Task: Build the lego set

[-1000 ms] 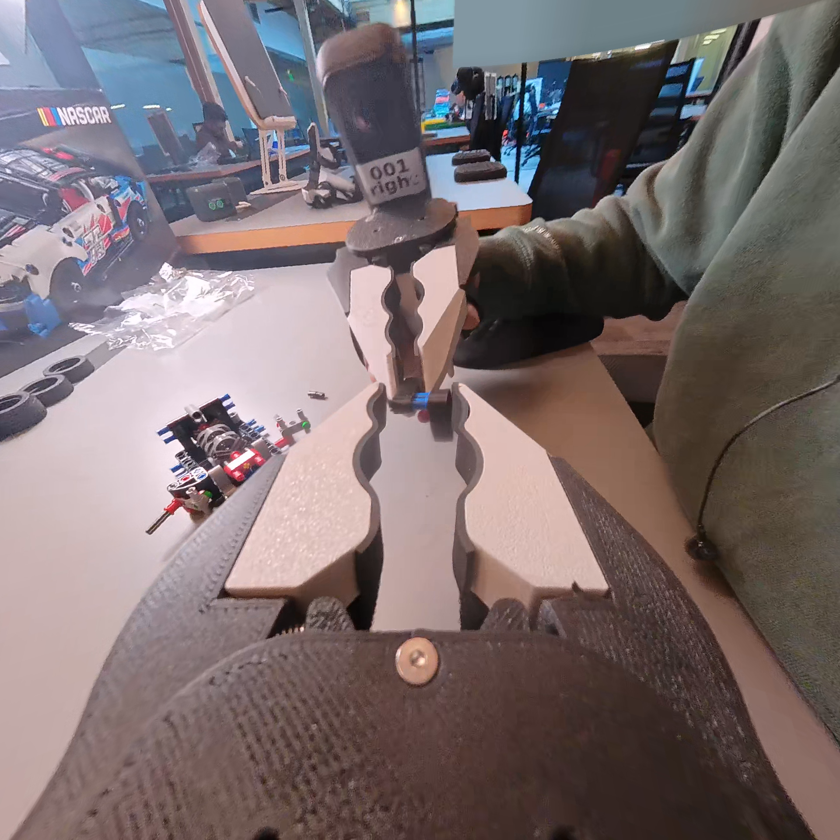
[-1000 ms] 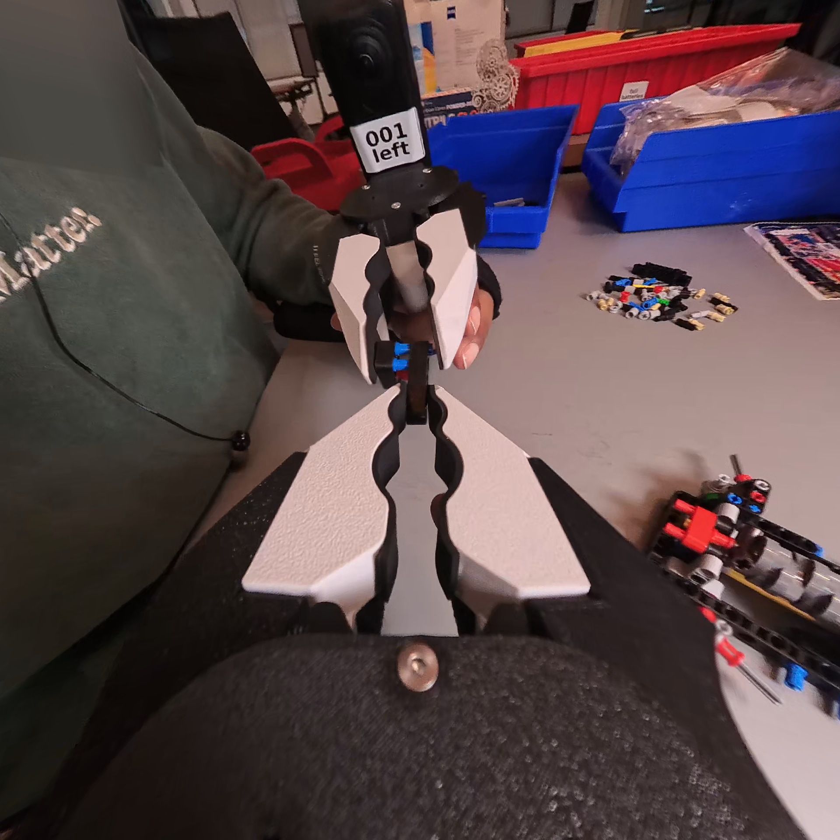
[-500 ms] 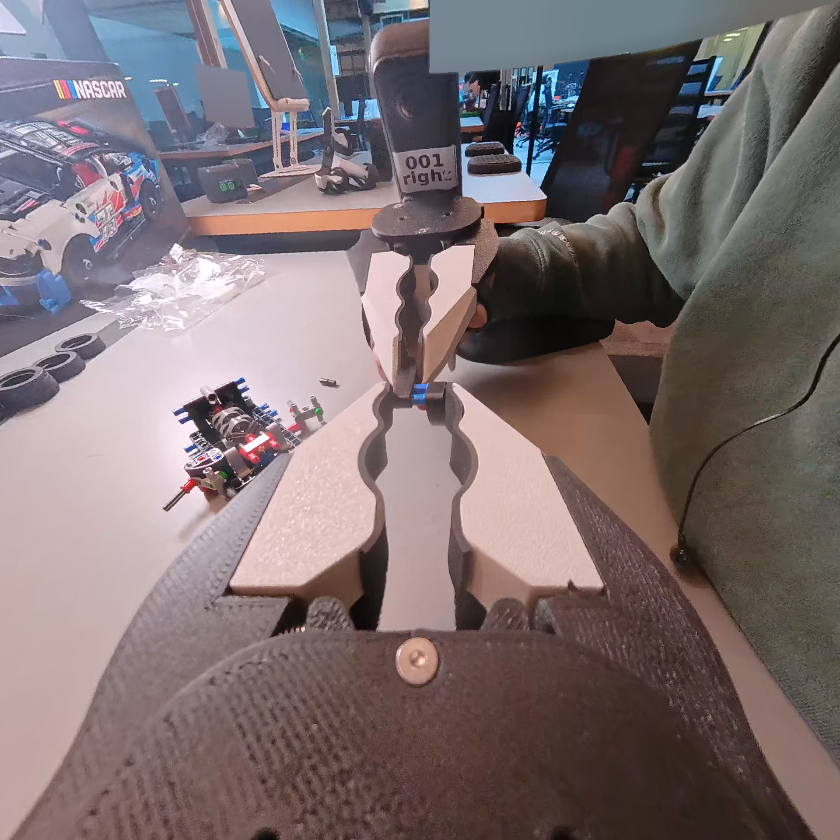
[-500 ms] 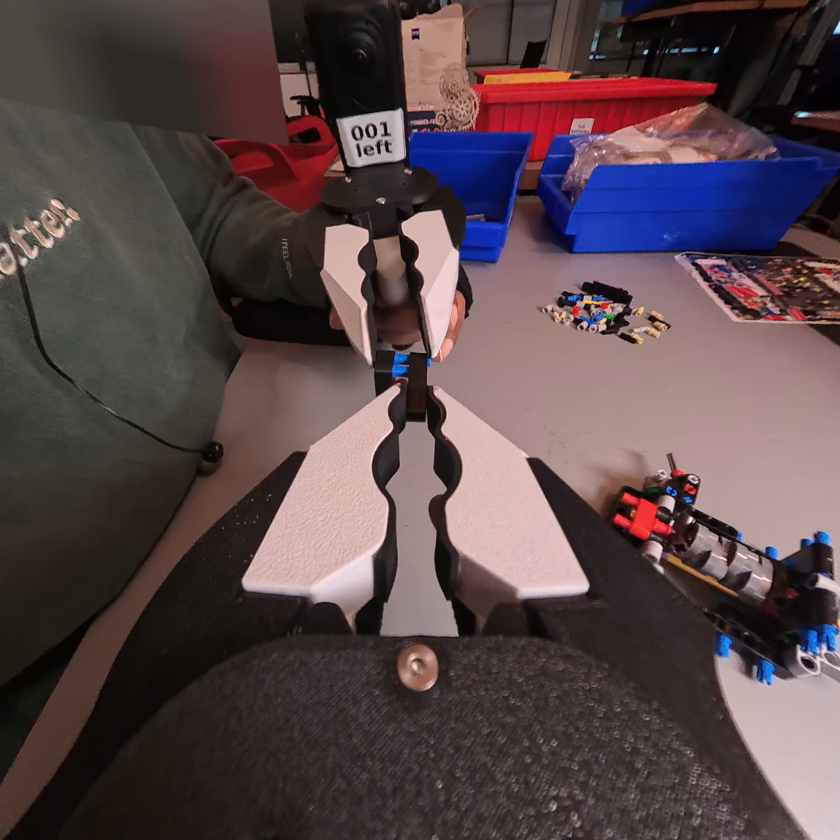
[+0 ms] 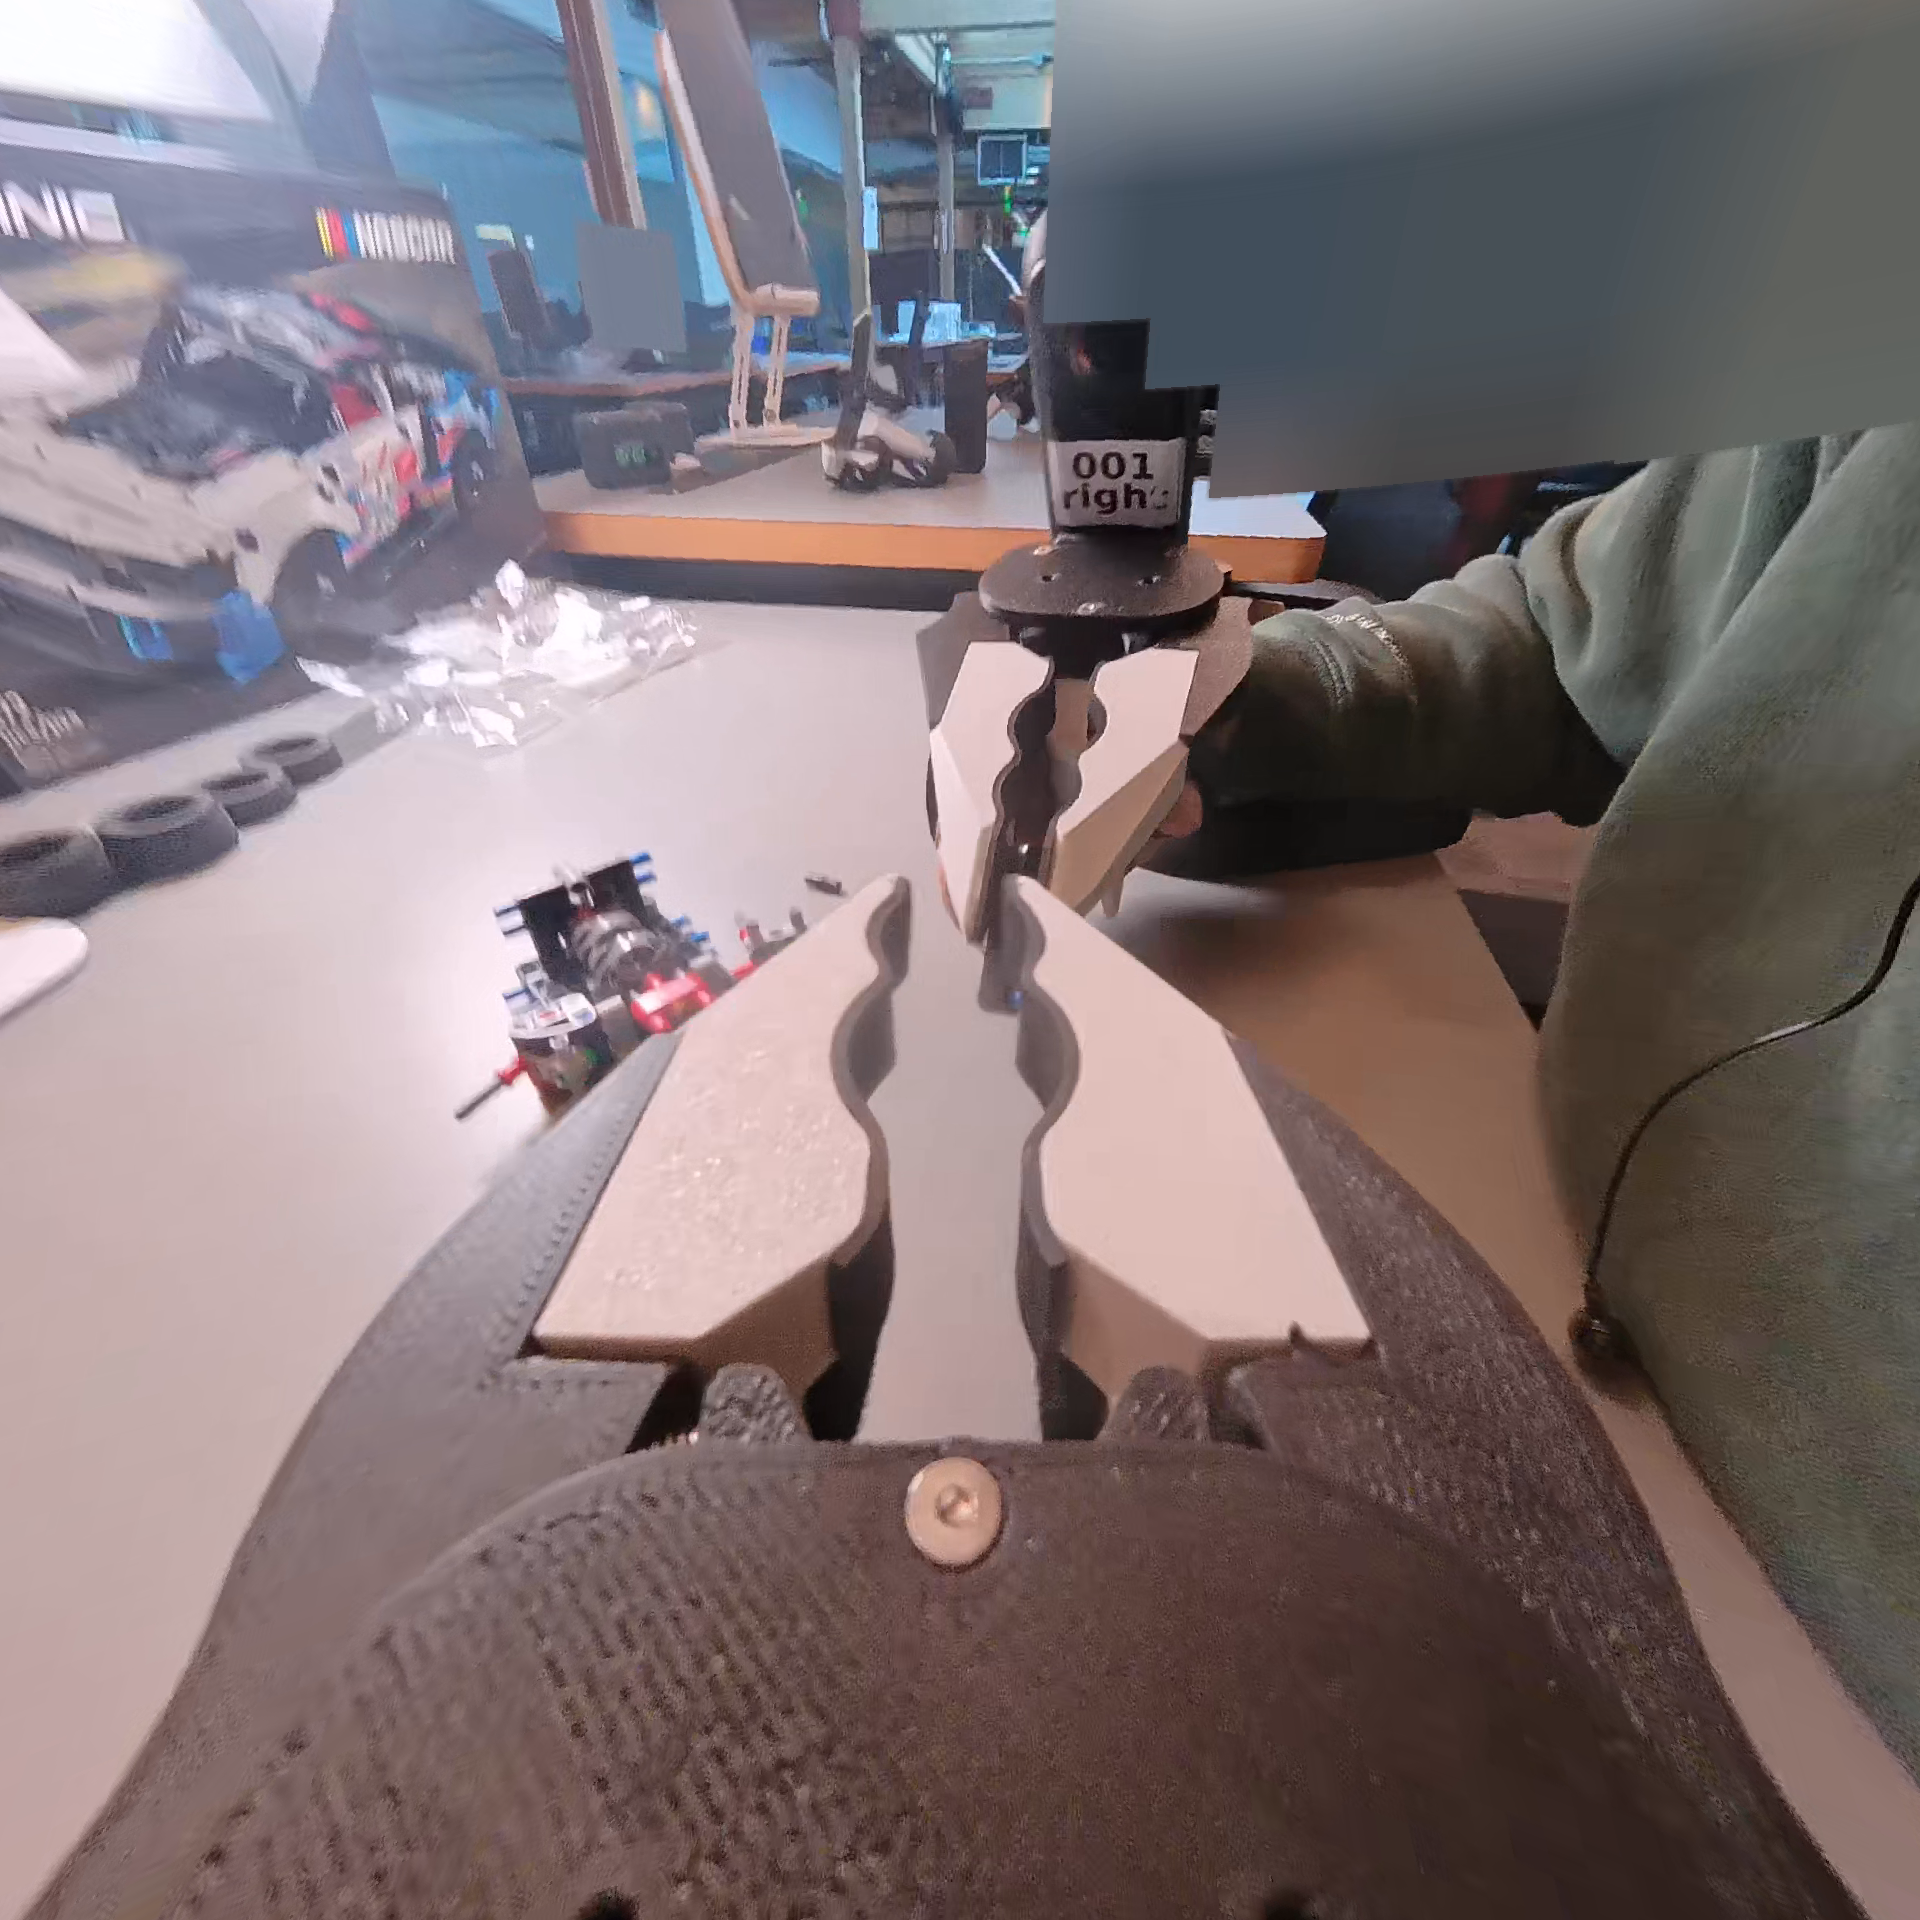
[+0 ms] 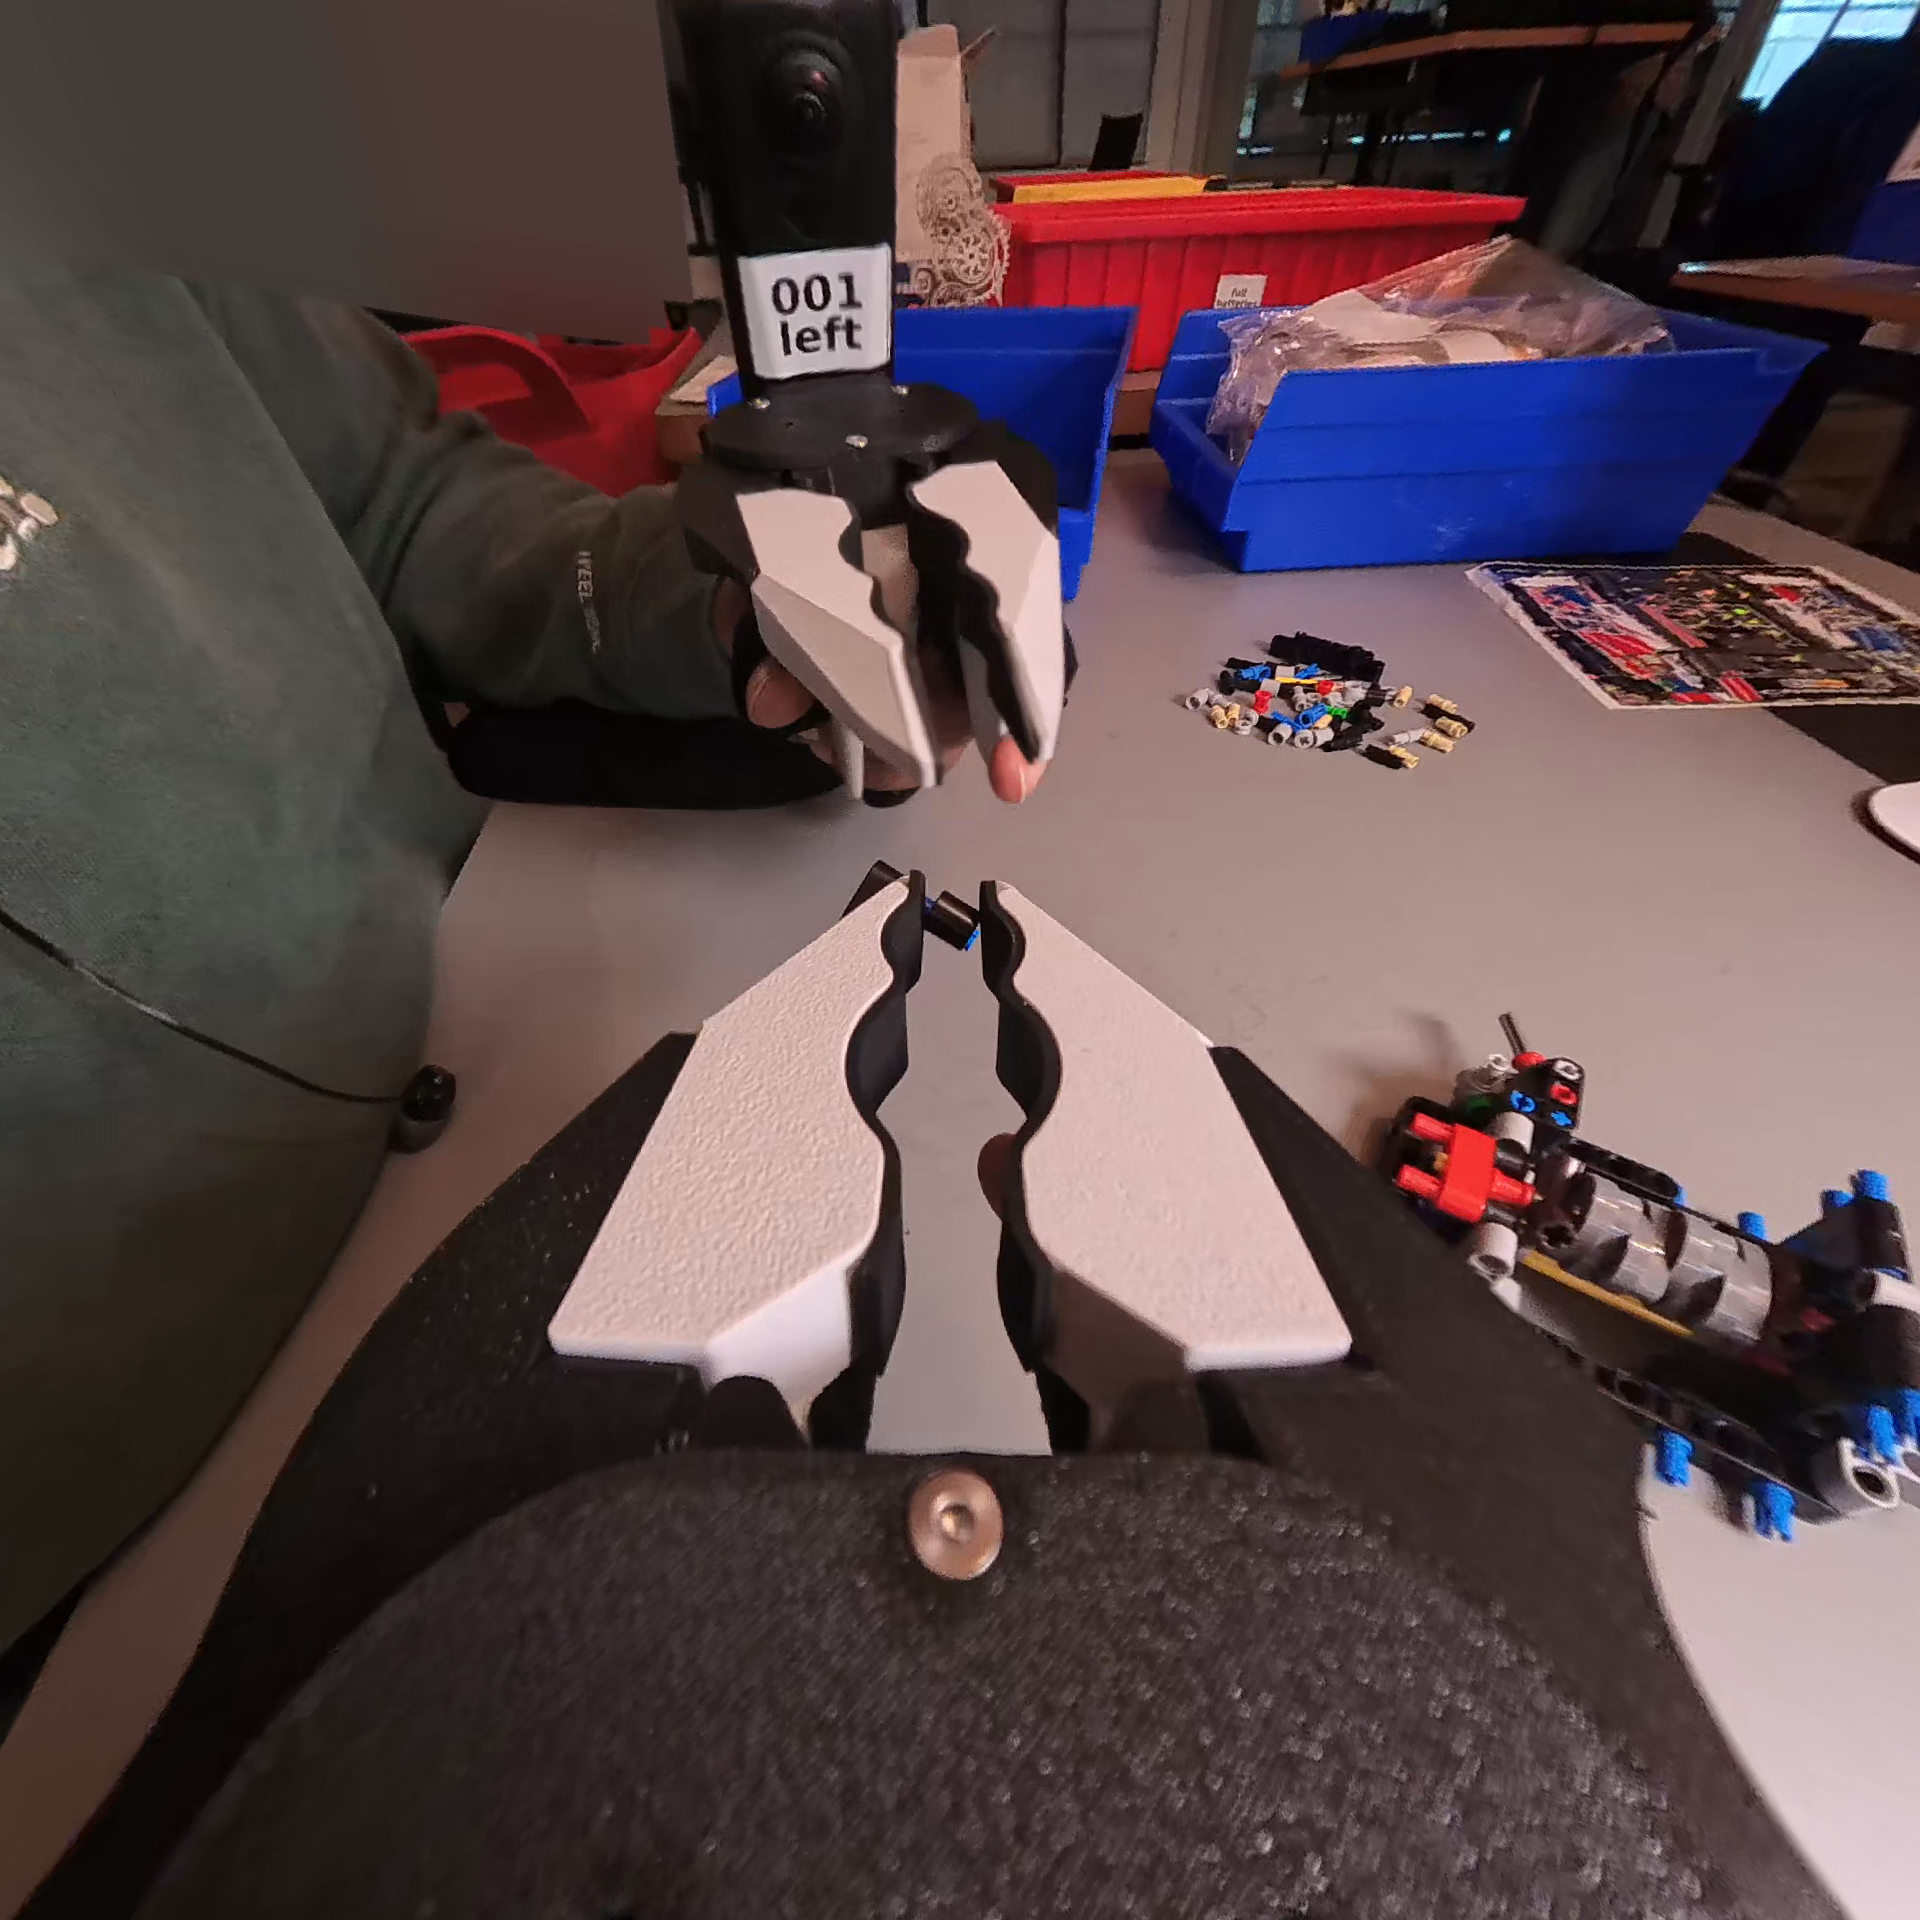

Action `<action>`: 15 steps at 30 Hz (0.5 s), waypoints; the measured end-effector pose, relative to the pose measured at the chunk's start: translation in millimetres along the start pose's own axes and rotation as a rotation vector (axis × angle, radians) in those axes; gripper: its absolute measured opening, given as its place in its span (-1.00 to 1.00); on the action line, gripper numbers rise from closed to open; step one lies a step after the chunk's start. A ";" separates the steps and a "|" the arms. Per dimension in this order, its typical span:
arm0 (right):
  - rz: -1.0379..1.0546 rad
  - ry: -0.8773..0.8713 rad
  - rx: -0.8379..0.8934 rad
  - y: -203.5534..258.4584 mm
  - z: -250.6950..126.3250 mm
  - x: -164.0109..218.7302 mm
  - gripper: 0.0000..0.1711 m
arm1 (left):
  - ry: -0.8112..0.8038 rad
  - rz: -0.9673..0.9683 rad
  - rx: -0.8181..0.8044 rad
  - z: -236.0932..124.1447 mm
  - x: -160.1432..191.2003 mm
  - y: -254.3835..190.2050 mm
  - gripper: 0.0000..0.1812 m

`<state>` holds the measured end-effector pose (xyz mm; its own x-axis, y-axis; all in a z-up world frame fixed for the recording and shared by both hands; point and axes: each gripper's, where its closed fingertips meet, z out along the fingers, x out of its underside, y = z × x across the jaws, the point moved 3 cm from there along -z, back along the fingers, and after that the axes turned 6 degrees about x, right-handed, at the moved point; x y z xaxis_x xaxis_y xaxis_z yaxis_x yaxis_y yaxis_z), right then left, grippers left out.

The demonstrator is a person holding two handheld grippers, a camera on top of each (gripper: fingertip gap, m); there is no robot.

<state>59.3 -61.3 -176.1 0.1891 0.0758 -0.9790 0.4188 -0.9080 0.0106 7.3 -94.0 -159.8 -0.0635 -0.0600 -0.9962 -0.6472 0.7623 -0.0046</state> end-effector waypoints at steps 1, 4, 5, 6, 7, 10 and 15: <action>0.001 -0.006 0.014 -2.3 -0.4 -0.4 -0.91 | 0.016 -0.044 0.007 -1.4 3.4 3.4 -0.73; -0.015 -0.003 0.024 -4.1 -0.7 1.4 -0.91 | 0.090 -0.137 0.068 -4.0 16.2 5.1 -0.66; -0.014 -0.022 0.021 -3.4 -1.1 -0.8 -0.91 | 0.102 -0.162 0.093 -3.0 19.0 2.8 -0.63; -0.019 -0.046 0.020 -2.7 -1.7 -3.8 -0.91 | 0.107 -0.191 0.128 -1.0 20.7 -1.1 -0.61; -0.032 -0.085 0.028 -2.6 -2.8 -8.6 -0.91 | 0.107 -0.219 0.161 1.6 21.5 -5.6 -0.60; -0.087 -0.211 0.042 0.5 -8.8 -25.5 -0.91 | 0.072 -0.299 0.222 10.7 18.6 -14.5 -0.64; -0.170 -0.296 0.076 5.4 -13.7 -36.8 -0.92 | -0.070 -0.429 0.300 16.4 -0.9 -18.9 -0.82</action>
<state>66.7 -63.3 -137.2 -0.1484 0.1158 -0.9821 0.3527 -0.9216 -0.1620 32.0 -97.7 -160.2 0.2167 -0.3714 -0.9028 -0.3577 0.8303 -0.4274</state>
